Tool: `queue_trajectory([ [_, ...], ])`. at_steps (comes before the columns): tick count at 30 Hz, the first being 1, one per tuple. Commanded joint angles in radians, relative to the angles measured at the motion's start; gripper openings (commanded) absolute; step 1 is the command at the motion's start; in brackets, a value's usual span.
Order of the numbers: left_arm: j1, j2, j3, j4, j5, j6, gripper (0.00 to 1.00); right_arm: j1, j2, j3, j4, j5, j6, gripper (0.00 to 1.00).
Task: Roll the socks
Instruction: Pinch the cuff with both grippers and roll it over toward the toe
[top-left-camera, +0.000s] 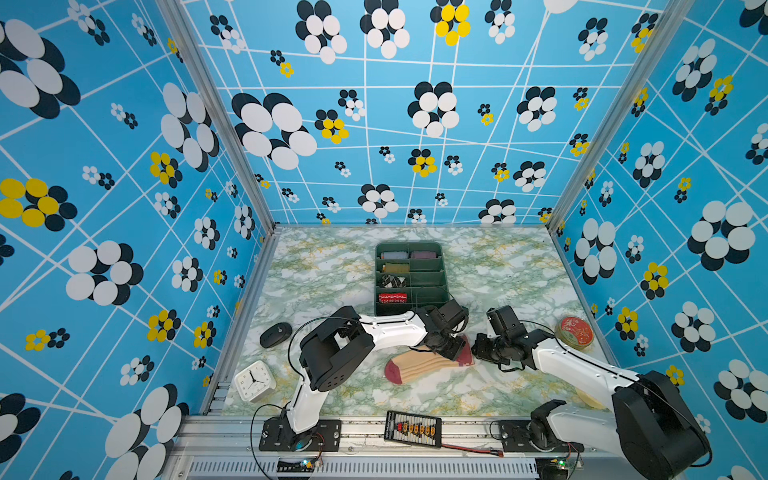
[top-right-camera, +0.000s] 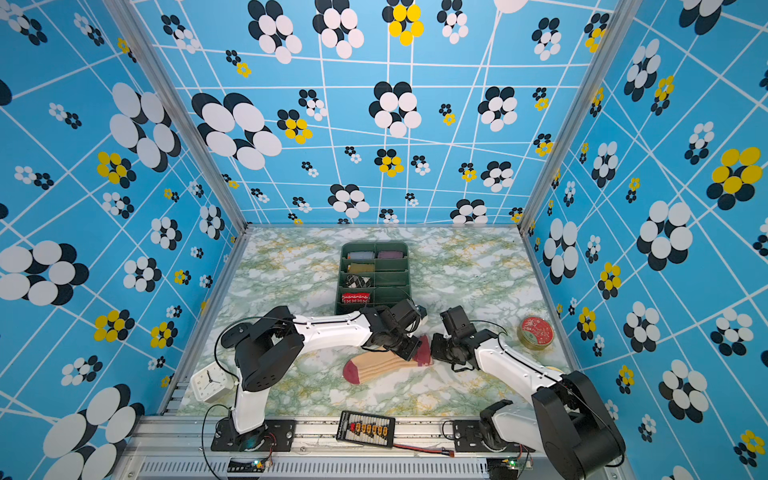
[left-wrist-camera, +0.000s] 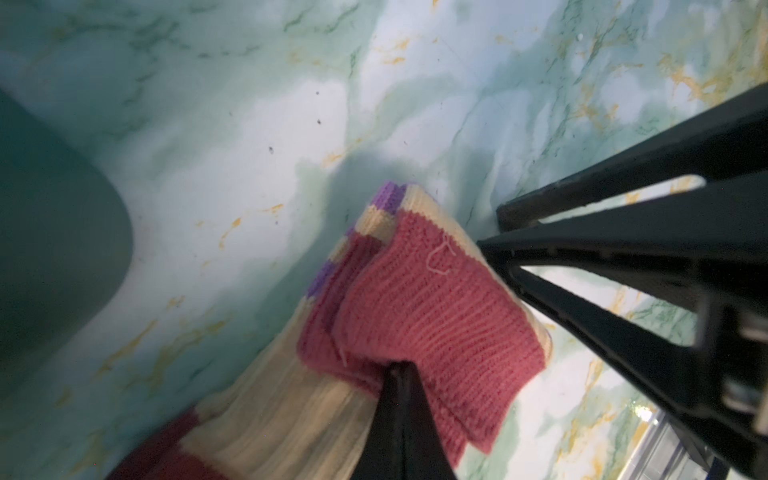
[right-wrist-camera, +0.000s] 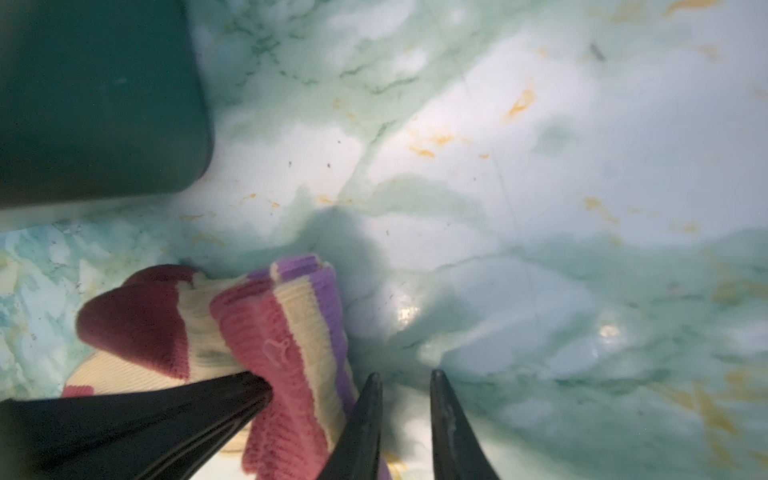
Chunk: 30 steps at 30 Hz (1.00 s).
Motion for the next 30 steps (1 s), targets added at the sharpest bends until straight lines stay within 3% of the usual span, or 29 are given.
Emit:
queue_trajectory([
  [1, 0.008, 0.029, -0.018, -0.003, 0.013, -0.008, 0.00, -0.007, 0.005, -0.016, 0.017, -0.042, -0.022, 0.22],
  [11, 0.014, 0.031, -0.033, 0.003, 0.022, -0.011, 0.00, -0.007, -0.074, -0.021, 0.029, -0.096, -0.023, 0.21],
  [26, 0.028, -0.006, -0.074, 0.016, 0.041, -0.023, 0.00, -0.007, -0.039, -0.019, 0.092, -0.223, -0.033, 0.21],
  [30, 0.037, -0.039, -0.099, 0.021, 0.051, -0.032, 0.00, -0.007, -0.043, -0.016, 0.097, -0.239, -0.034, 0.28],
])
